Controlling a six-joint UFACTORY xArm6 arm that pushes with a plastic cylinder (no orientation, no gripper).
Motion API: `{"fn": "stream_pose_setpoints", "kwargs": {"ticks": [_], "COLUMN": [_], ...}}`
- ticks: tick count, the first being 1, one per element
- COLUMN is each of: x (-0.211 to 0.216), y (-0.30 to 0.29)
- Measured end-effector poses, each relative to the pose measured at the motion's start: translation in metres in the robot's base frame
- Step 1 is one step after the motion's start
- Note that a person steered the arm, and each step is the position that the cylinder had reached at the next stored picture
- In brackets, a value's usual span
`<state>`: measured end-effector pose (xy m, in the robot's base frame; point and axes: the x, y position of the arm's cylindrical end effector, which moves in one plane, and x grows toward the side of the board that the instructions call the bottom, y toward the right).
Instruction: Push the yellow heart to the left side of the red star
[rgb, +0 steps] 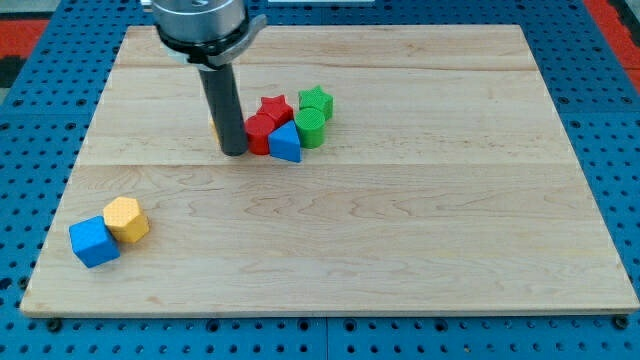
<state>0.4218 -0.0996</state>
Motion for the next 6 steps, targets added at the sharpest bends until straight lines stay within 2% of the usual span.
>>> {"fn": "stream_pose_setpoints", "kwargs": {"ticks": [2,3,4,5,6], "x": [-0.006,0.000,-0.037,-0.024,-0.023], "y": [0.002,-0.065,-0.070,0.012,-0.007]}}
